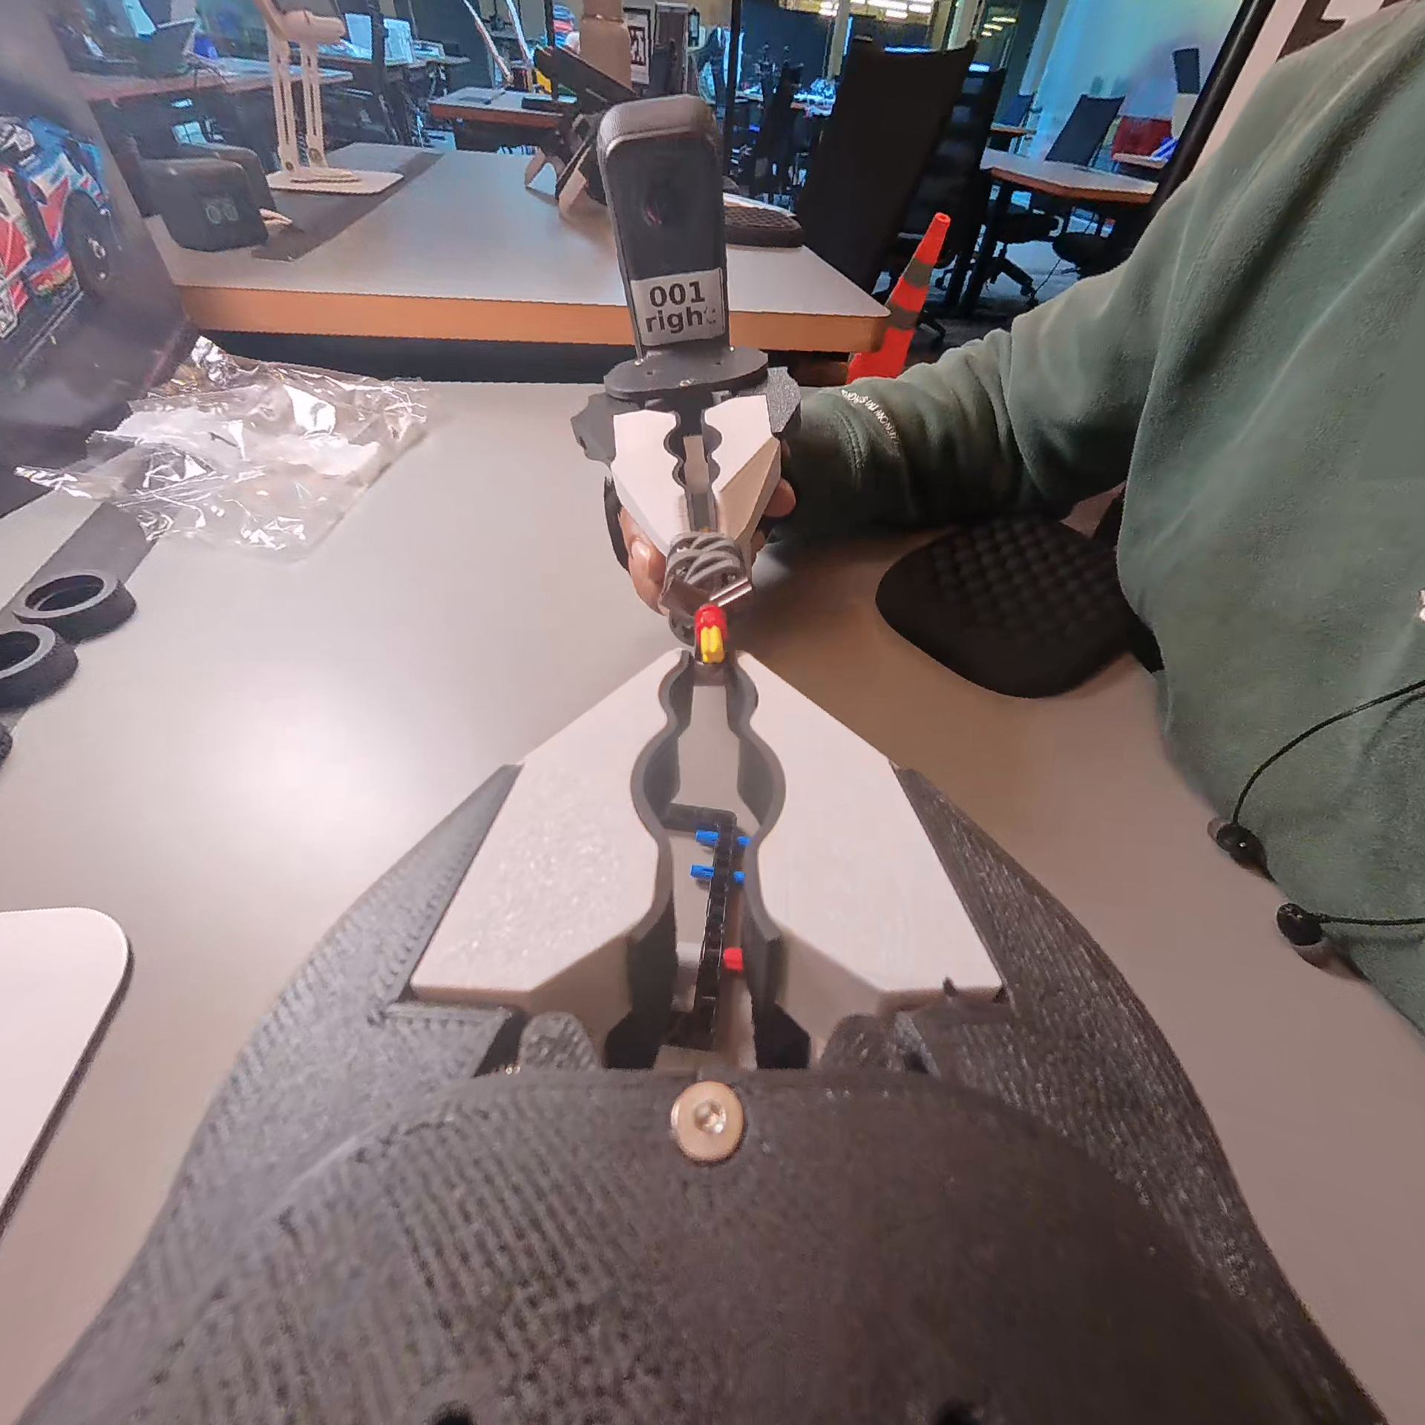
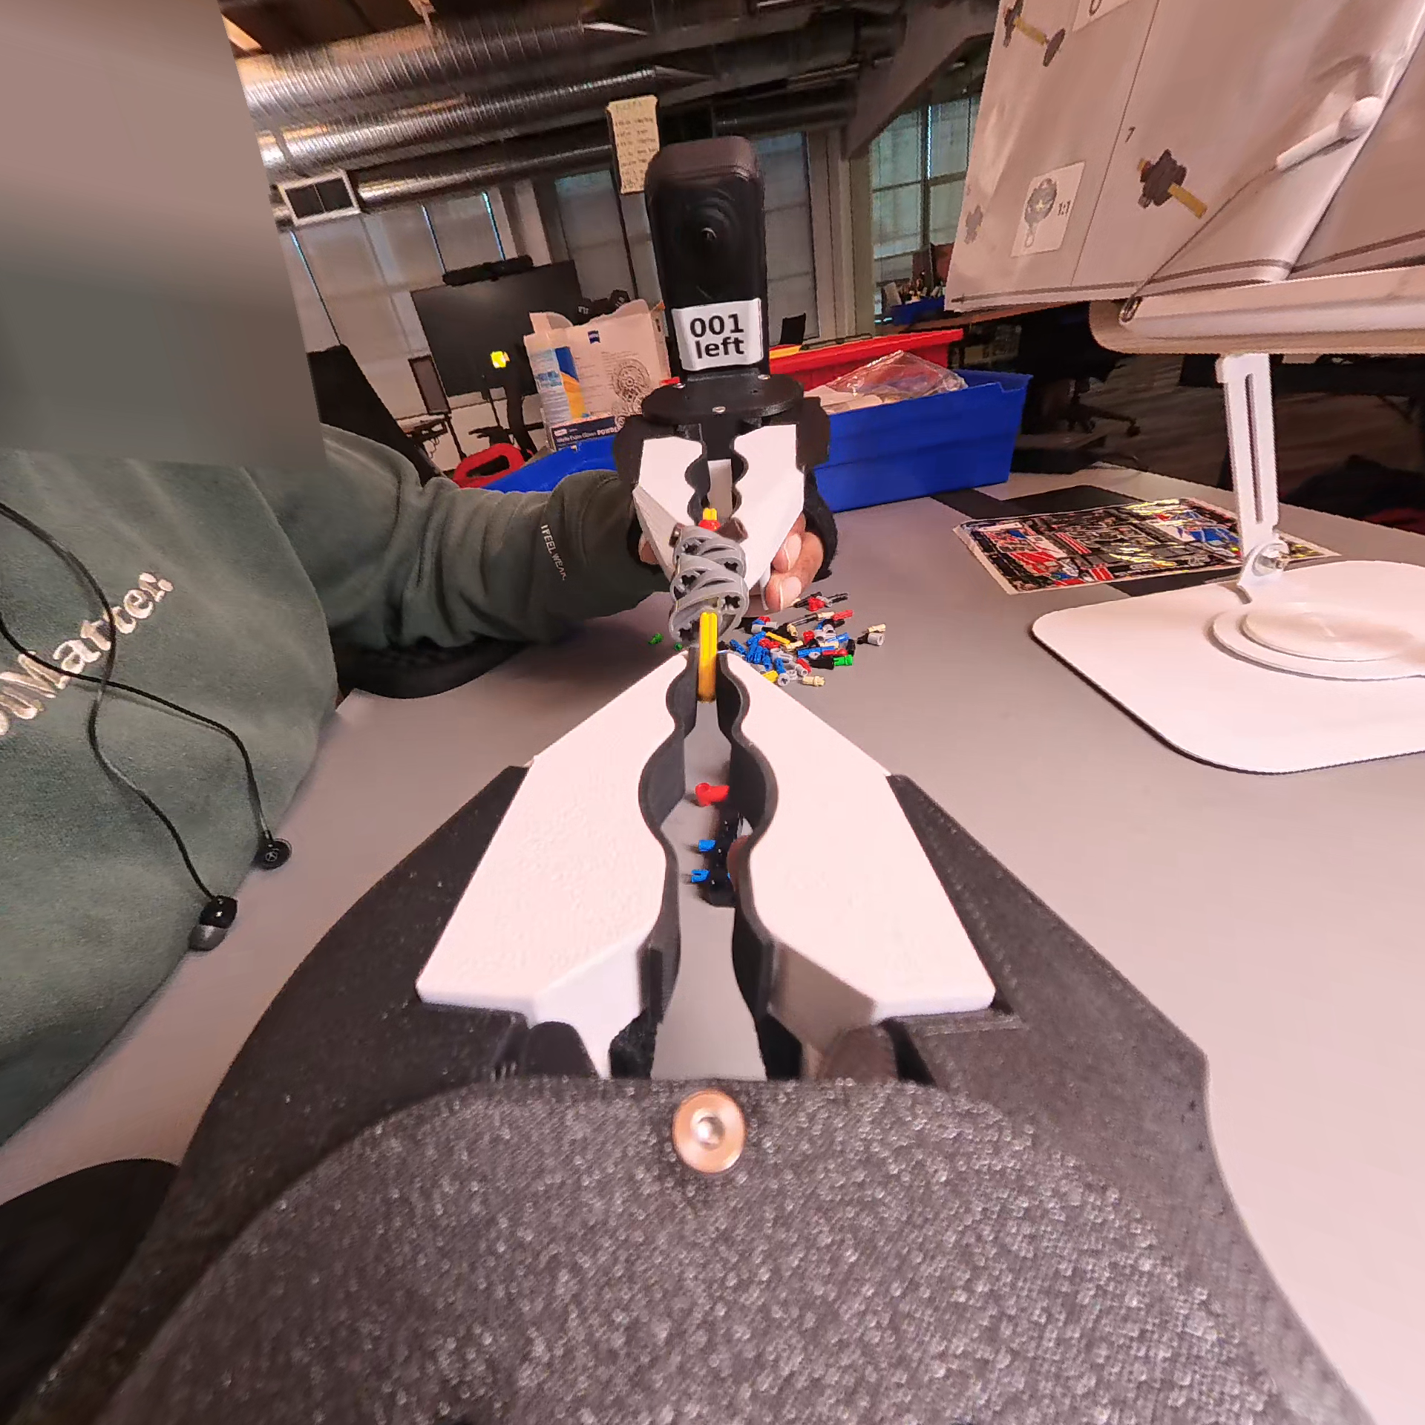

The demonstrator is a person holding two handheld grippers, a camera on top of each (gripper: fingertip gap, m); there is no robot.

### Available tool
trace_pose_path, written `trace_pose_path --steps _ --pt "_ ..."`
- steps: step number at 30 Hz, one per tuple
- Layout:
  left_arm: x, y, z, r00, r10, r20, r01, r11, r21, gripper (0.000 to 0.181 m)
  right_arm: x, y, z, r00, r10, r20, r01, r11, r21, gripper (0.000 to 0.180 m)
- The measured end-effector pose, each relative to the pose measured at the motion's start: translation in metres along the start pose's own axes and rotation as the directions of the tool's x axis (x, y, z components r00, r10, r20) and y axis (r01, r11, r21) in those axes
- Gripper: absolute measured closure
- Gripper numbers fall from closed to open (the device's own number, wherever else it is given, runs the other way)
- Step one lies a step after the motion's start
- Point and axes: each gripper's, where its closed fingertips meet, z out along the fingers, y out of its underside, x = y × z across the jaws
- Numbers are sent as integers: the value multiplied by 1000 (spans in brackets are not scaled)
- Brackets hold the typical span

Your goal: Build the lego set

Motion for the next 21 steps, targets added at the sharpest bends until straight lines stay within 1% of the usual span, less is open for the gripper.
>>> trace_pose_path --steps 7,12,15,17,21 --pt "4 3 0 999 -33 -34 33 999 0 175 -3 2 1 999 -50 -17 49 998 -31 178" --pt "7 -3 1 993 -99 -70 102 994 45 174 -7 -3 -1 998 -62 -29 61 998 -19 178" --pt "5 -8 1 996 -92 -22 93 993 72 173 -5 -8 -3 997 -55 -54 55 998 9 178" --pt "3 -10 1 997 -69 29 66 995 79 169 -4 -11 -4 996 -51 -74 53 998 29 178" --pt "-1 -15 -1 990 -32 134 19 995 98 166 -2 -16 -5 994 -50 -96 55 997 49 178"
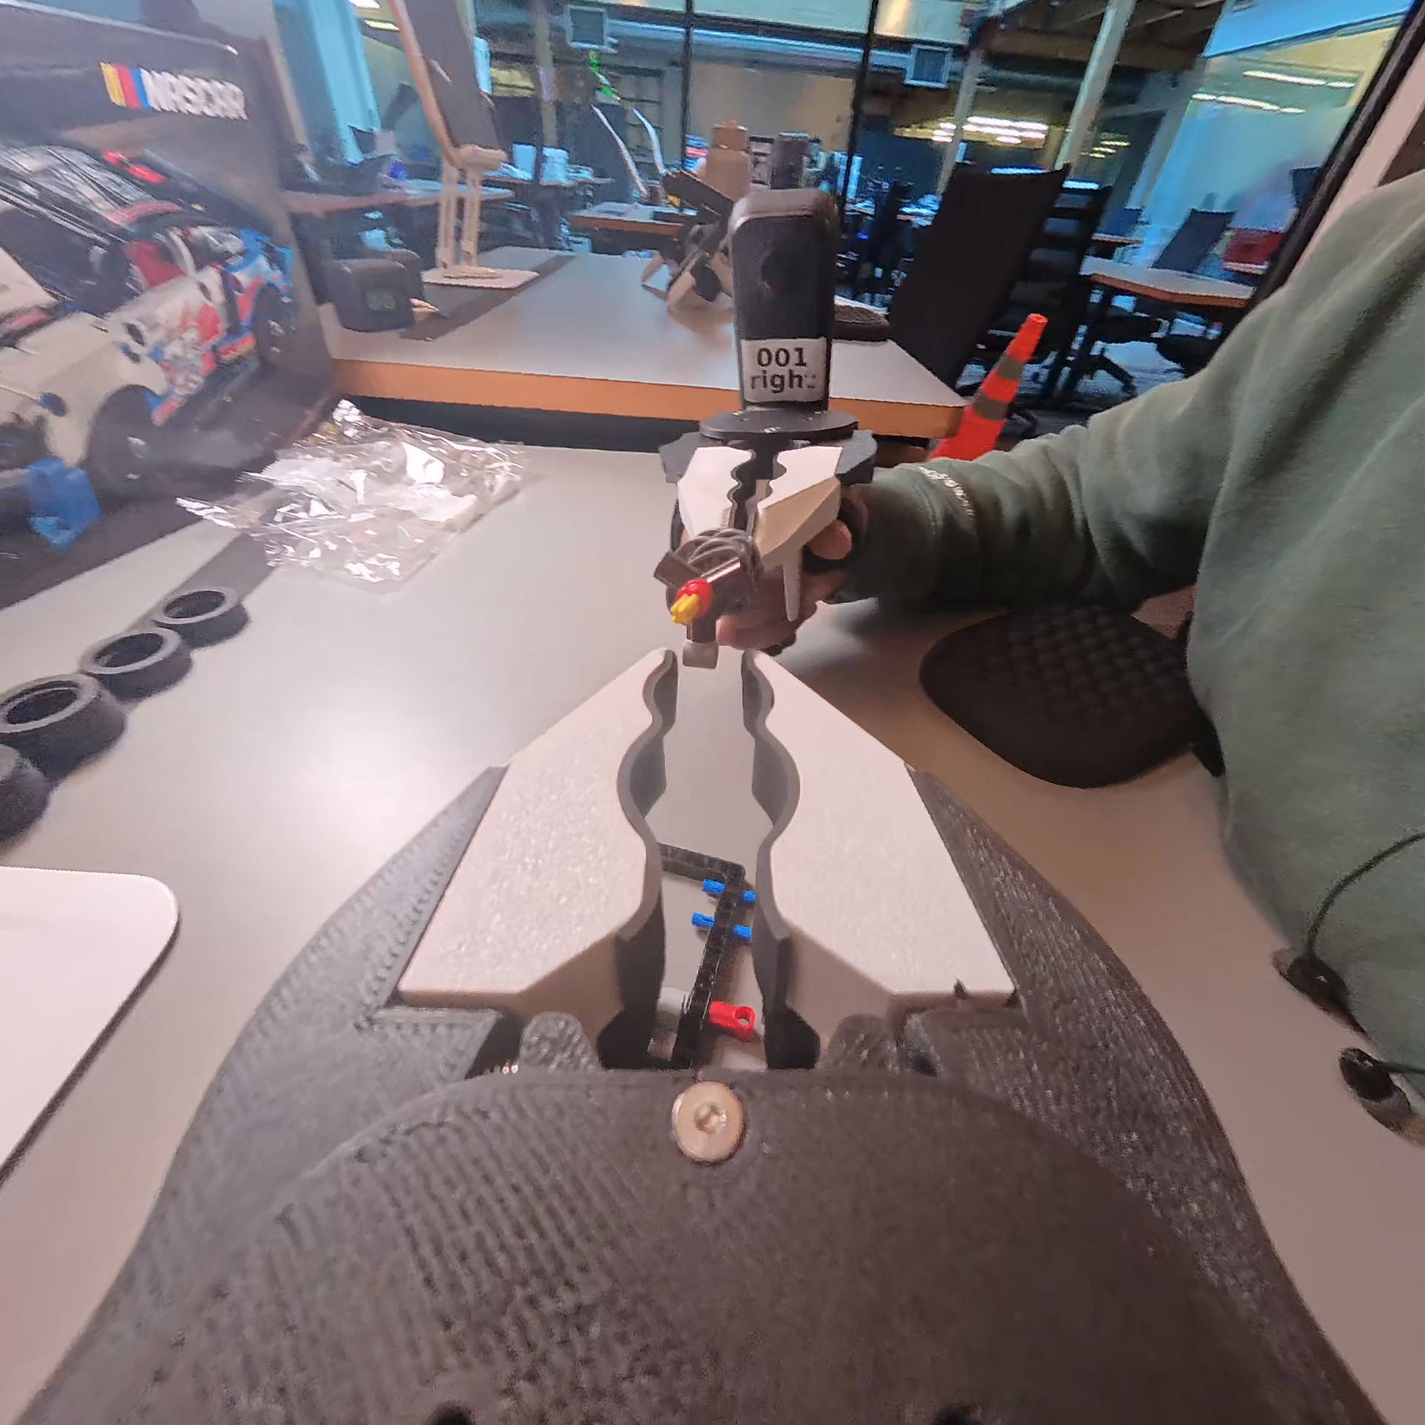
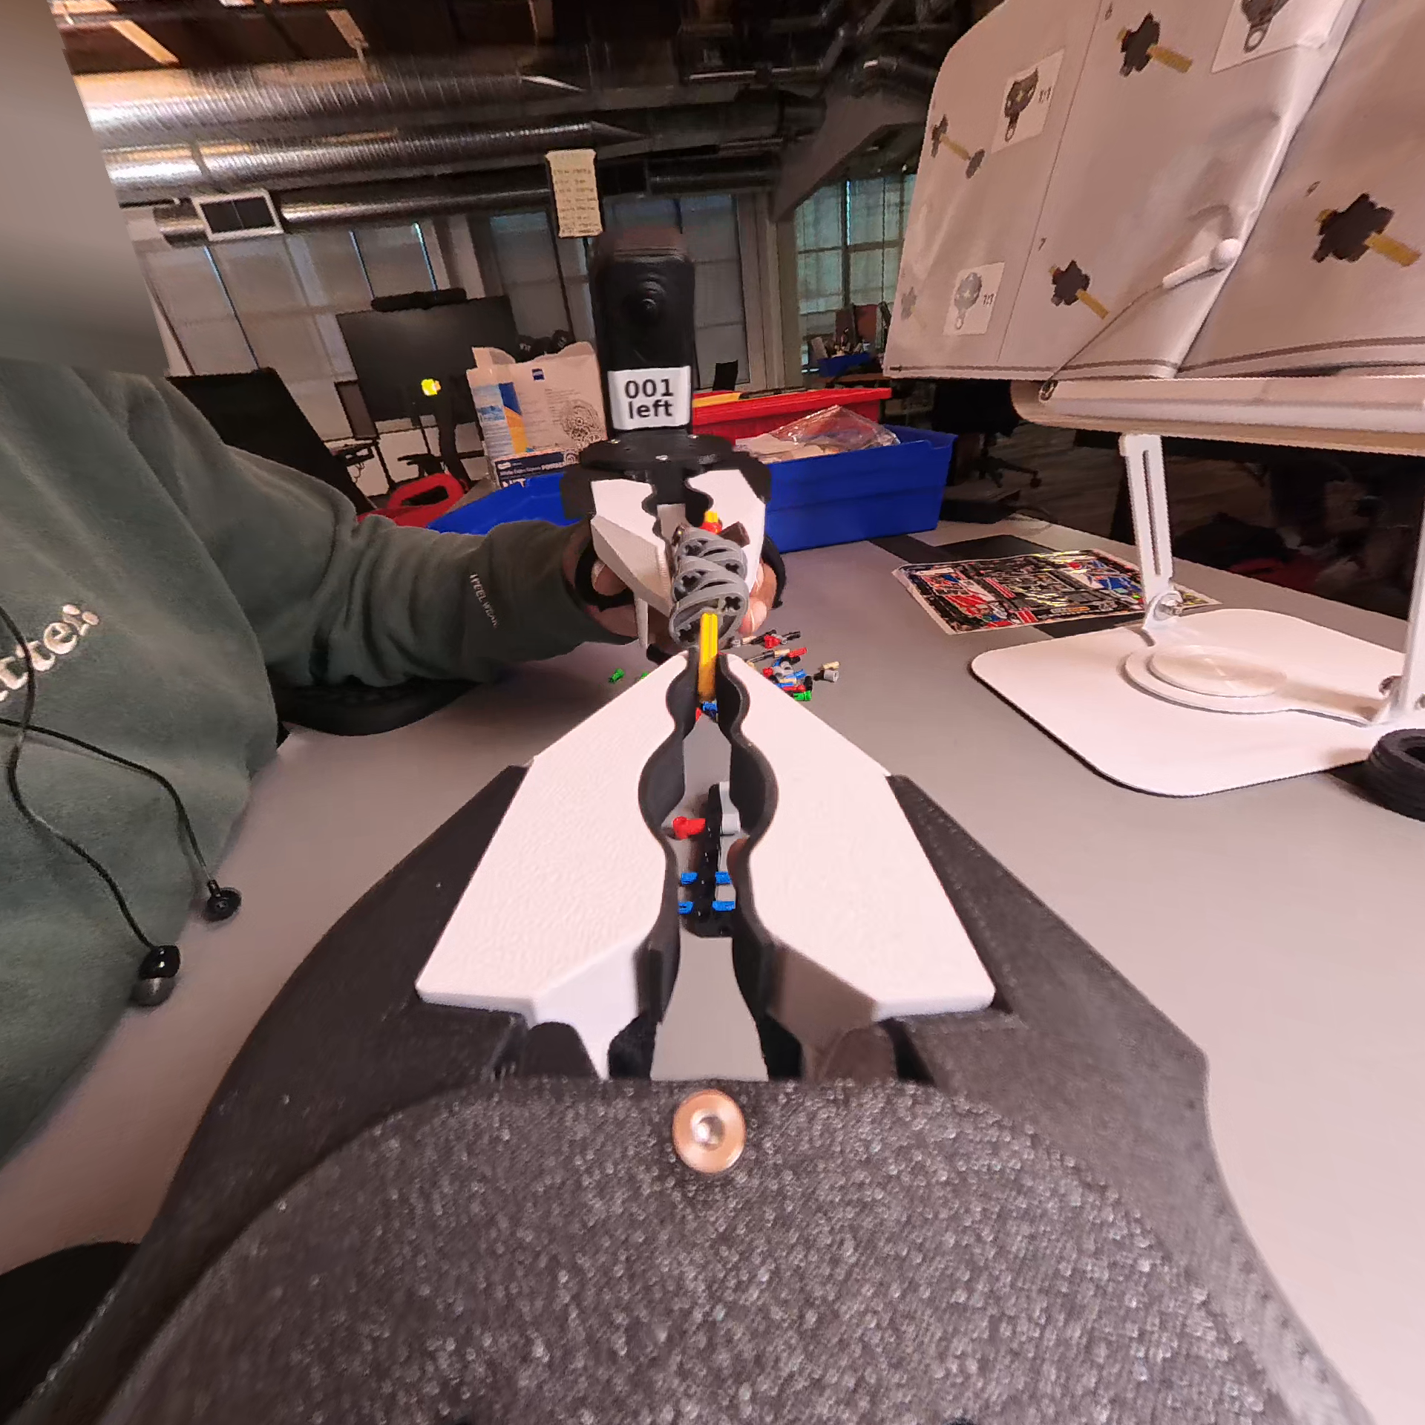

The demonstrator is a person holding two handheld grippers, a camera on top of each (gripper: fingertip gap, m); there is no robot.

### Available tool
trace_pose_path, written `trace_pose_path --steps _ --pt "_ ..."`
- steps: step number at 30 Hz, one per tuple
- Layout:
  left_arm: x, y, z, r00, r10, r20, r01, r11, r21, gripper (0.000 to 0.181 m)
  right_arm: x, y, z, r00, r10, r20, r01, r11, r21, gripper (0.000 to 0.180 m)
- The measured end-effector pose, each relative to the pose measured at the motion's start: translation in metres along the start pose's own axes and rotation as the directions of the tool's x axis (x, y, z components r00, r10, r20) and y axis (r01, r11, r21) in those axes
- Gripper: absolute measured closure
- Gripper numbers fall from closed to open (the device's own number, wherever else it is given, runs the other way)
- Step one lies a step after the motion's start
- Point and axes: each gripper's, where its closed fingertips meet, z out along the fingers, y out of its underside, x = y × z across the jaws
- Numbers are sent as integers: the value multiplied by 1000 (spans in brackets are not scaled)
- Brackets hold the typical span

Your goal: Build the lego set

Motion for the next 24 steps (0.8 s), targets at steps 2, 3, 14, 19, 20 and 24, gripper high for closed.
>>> trace_pose_path --steps 2,3,14,19,20,24 --pt "-2 -2 -2 998 17 53 -17 1000 13 165 0 0 1 1000 3 -7 -3 1000 4 178" --pt "-3 -3 -2 996 29 83 -30 999 16 164 0 0 1 1000 2 -9 -2 1000 5 178" --pt "-16 -15 -12 882 211 422 -241 970 18 160 5 -10 4 990 133 -40 -128 986 105 178" --pt "-15 -26 -12 802 304 514 -345 939 -18 162 4 -23 6 962 273 0 -267 941 207 178" --pt "-15 -28 -13 789 315 527 -359 933 -21 163 3 -24 7 955 295 14 -291 932 217 178" --pt "-13 -32 -13 766 349 539 -395 918 -34 166 2 -24 9 925 376 54 -377 895 239 178"
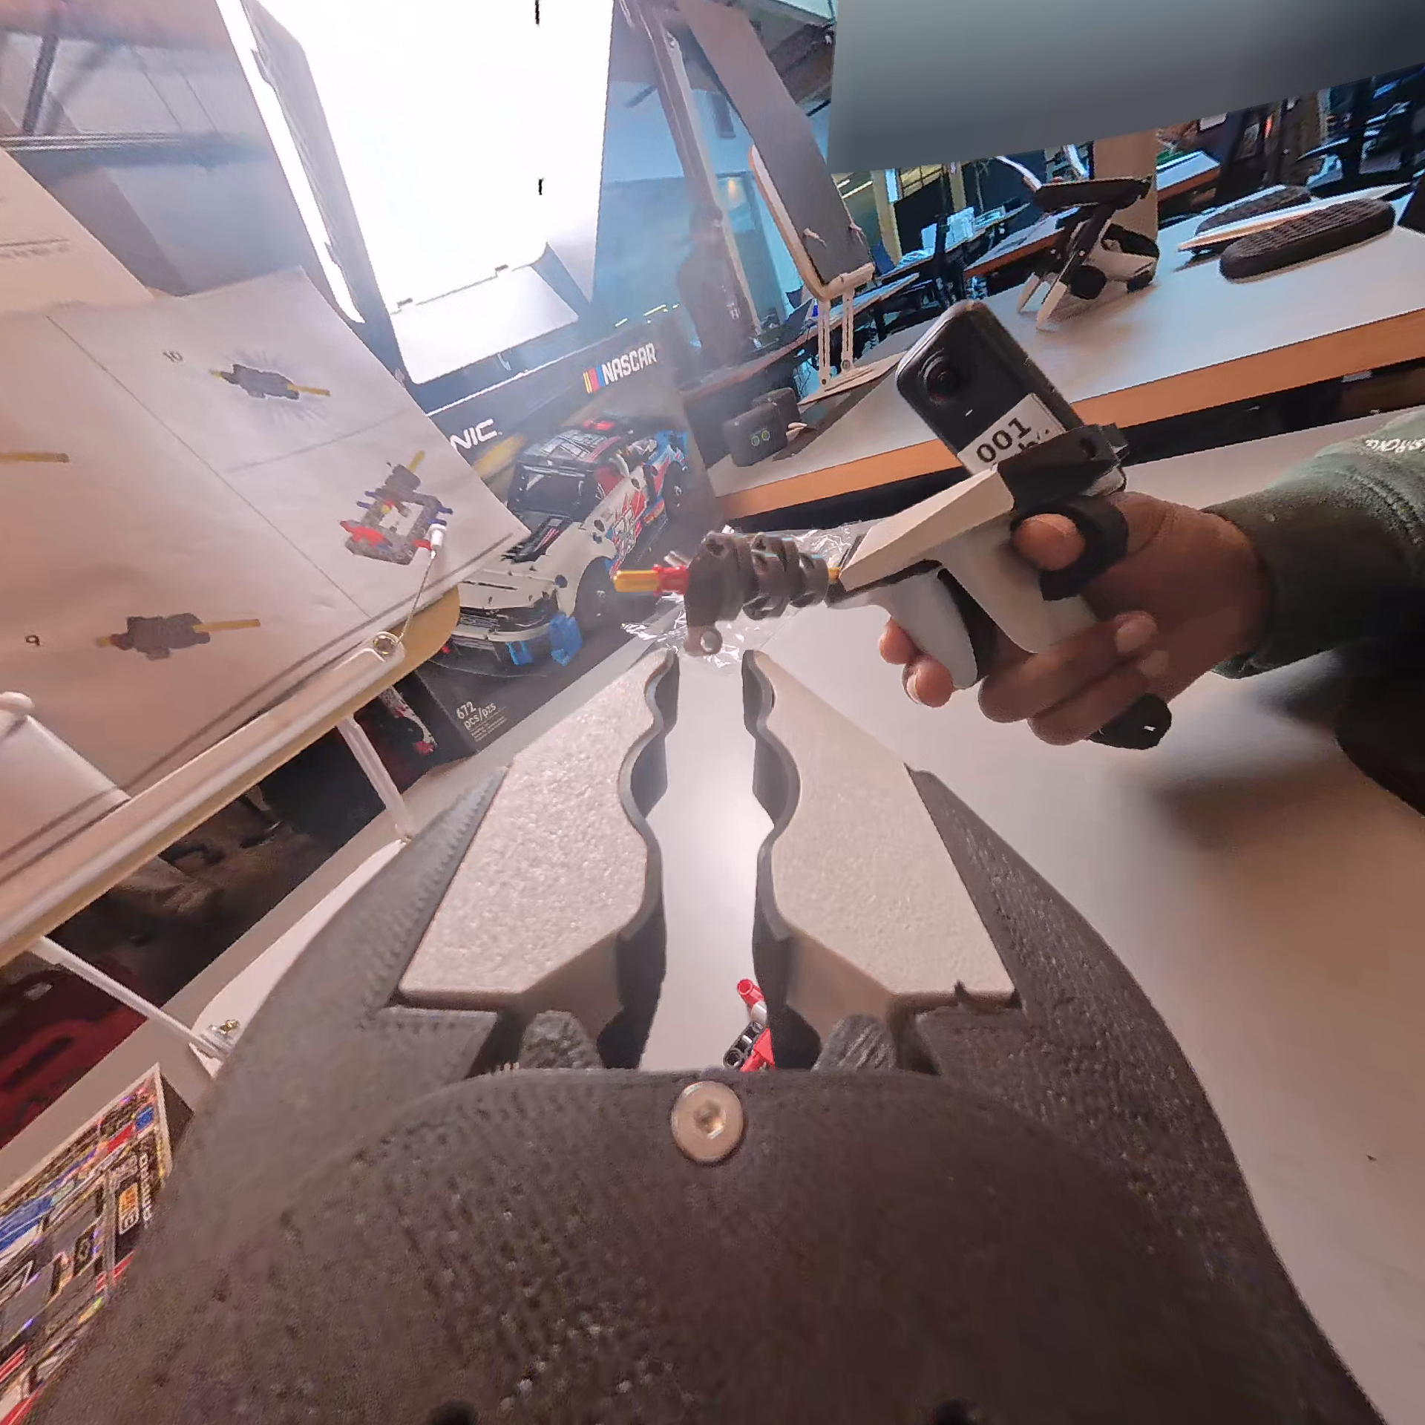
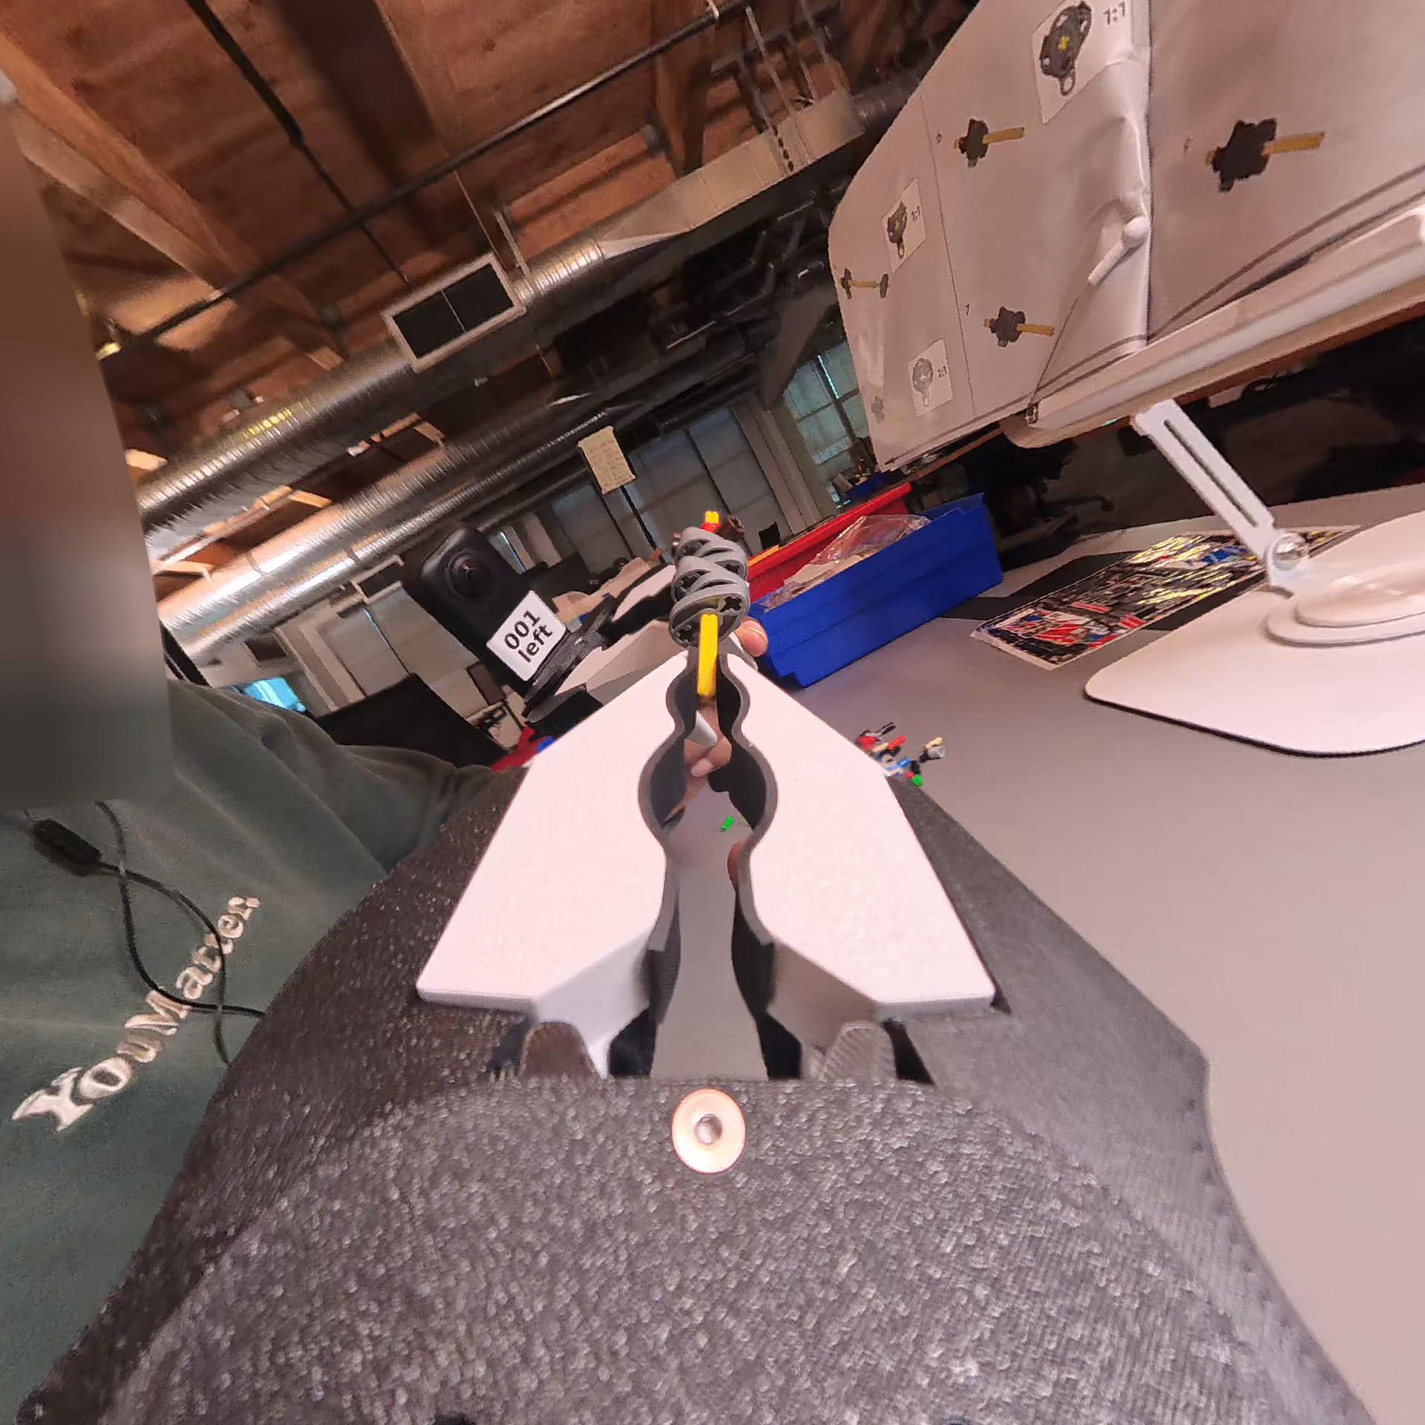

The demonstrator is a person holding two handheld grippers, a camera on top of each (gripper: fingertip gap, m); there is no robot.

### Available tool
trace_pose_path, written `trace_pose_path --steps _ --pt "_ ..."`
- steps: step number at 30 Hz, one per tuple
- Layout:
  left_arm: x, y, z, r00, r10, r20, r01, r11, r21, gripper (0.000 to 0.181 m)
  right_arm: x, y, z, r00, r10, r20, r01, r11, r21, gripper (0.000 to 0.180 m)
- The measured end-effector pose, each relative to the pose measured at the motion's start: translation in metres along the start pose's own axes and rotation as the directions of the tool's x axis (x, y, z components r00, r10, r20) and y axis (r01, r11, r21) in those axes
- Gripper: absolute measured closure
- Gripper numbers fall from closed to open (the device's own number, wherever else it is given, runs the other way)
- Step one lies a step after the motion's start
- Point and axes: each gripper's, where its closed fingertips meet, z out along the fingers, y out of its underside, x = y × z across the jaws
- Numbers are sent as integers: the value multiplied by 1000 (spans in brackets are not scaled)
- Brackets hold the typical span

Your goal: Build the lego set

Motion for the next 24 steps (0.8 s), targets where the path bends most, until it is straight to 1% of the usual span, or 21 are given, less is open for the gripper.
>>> trace_pose_path --steps 8,12,15,17,18,19,21,23,24 --pt "-1 -1 -2 999 53 11 -53 999 3 170 -4 8 5 991 123 57 -123 992 -3 178" --pt "1 -1 -2 996 89 5 -89 996 -6 172 -5 9 5 985 156 75 -157 988 -3 178" --pt "1 2 -2 994 113 -10 -113 993 -35 172 -3 12 4 986 153 70 -152 988 -20 178" --pt "2 6 -1 991 134 -24 -136 988 -71 172 1 16 3 992 113 49 -110 992 -60 177" --pt "2 9 -1 989 145 -34 -147 984 -96 172 4 18 2 998 64 25 -61 994 -93 172" --pt "2 14 -1 987 154 -44 -159 979 -126 172 7 19 1 1000 0 5 1 991 -132 162" --pt "3 21 0 982 176 -60 -184 969 -164 173 9 18 0 990 -135 -25 127 970 -208 146" --pt "7 27 1 977 192 -90 -206 960 -190 173 7 17 3 971 -234 -42 216 943 -254 140" --pt "11 31 2 974 198 -109 -217 954 -204 173 7 18 5 966 -252 -52 230 936 -266 138"
